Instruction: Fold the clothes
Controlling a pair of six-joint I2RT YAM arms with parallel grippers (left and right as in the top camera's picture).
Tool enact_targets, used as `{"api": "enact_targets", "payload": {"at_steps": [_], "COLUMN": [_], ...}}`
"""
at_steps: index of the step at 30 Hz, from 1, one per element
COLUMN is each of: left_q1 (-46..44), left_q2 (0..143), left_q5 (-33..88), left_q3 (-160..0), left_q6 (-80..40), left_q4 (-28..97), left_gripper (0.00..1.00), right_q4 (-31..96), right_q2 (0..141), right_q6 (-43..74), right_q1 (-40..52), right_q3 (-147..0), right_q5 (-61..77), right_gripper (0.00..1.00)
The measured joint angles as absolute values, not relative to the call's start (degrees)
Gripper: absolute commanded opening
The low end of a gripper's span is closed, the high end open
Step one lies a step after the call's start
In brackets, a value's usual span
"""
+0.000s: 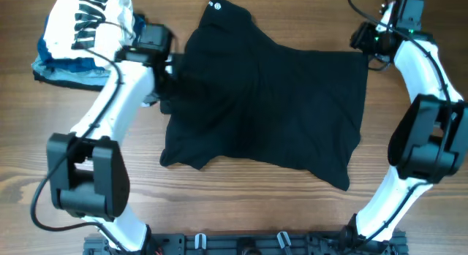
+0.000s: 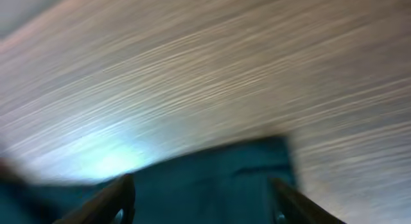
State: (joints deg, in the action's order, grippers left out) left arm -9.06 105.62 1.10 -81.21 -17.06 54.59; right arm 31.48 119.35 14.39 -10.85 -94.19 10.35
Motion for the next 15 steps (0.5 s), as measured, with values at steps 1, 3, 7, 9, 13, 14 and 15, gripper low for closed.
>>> {"api": "enact_targets", "payload": {"at_steps": [1,3,7,9,13,14,15], "left_q1": [-7.6,-4.7,0.4,2.1,3.1,3.0,3.0], "left_q2": [105.6,105.6,105.6,105.6,105.8,105.8,105.8], "left_q5": [1.3,1.8,4.5,6.5,10.0,10.5,10.9], "left_q3": [-81.2,-81.1,-76.4,-72.8,-65.7,-64.2,-62.8], "left_q6": [-17.0,-17.1,-16.8,-17.0,-16.9,-16.9,-16.9], "left_q4": [54.5,54.2,51.0,48.8,42.6,40.2,38.1], "left_gripper": [0.82,0.75,0.64,0.61,0.59,0.59,0.58], "right_q4": [32.8,35.0,38.1,38.7,38.7,38.9,39.4], "right_q2": [118.0,115.4,113.4,113.4,113.4,113.4,113.4], "right_q6": [13.9,12.8,10.9,10.3,10.1,10.1,10.1], "right_q1": [-10.3,-8.9,-5.9,-5.0,-4.7,-4.7,-4.7], "right_q3": [-94.6,-95.2,-95.8,-95.8,-95.8,-95.8,-95.8], "right_q5": [11.6,13.4,15.1,15.4,15.5,15.5,15.5], "right_gripper": [0.66,0.66,0.66,0.66,0.66,0.66,0.66]}}
